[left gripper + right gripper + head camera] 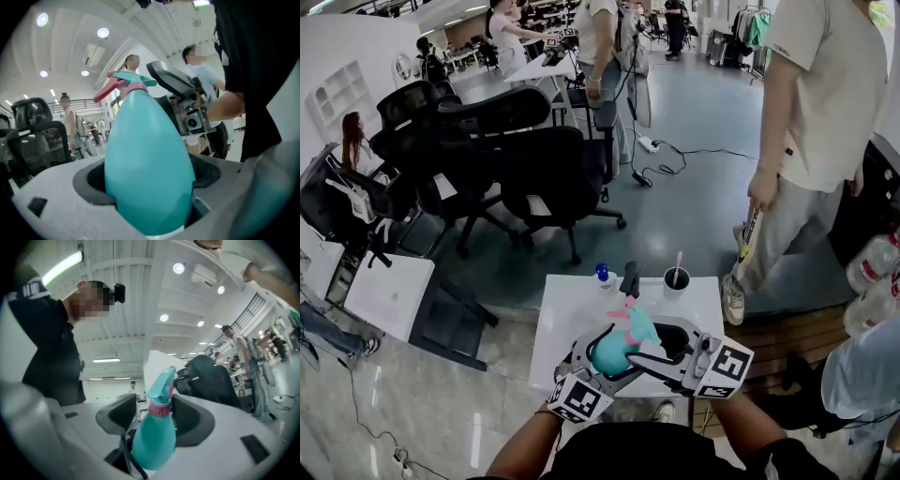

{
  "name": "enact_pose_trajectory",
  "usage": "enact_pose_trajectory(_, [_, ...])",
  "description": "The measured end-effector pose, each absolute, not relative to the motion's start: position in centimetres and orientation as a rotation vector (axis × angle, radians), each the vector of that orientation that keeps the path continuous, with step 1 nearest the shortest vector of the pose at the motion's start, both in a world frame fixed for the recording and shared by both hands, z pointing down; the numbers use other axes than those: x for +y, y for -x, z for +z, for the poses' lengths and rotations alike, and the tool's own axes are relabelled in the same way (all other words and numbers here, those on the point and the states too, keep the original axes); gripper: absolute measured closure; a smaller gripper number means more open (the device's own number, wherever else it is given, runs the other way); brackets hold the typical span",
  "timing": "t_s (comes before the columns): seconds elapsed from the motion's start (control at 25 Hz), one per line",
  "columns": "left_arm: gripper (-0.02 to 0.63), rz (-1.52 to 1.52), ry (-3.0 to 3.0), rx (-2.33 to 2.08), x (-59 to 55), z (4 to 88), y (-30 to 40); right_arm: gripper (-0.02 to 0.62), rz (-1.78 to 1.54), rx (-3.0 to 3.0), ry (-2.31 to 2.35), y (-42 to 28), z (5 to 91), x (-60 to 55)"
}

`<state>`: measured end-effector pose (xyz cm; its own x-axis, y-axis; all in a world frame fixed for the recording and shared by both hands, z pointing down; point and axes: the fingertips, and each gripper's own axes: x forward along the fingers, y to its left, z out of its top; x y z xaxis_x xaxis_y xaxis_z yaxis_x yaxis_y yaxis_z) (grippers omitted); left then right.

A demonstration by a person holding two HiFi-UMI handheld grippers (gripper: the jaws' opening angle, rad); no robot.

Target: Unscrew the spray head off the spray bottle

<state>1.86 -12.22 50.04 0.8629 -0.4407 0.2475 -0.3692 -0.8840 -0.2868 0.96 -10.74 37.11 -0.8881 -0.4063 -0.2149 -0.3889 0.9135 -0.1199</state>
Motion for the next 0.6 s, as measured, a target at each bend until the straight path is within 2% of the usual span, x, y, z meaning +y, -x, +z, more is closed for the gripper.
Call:
enact_pose_trajectory(0.08, [0.133, -0.480, 2.790, 0.736, -13.3, 50.6, -1.3, 0.350, -0.187, 2.778, 0.769, -1.5, 38.1, -11.7])
enact_pose_trajectory(0.24, [0.133, -0.496, 2.783, 0.897, -14.9, 51.1, -0.7, 0.350, -0.297, 2.684, 0.958, -2.3, 38.9, -12.7])
enact_pose_trajectory(0.6, [0.133, -0.593, 2.621, 1.011, -15.7, 51.4, -0.7, 0.386, -0.404, 2.655, 1.081, -1.7, 38.9, -13.9])
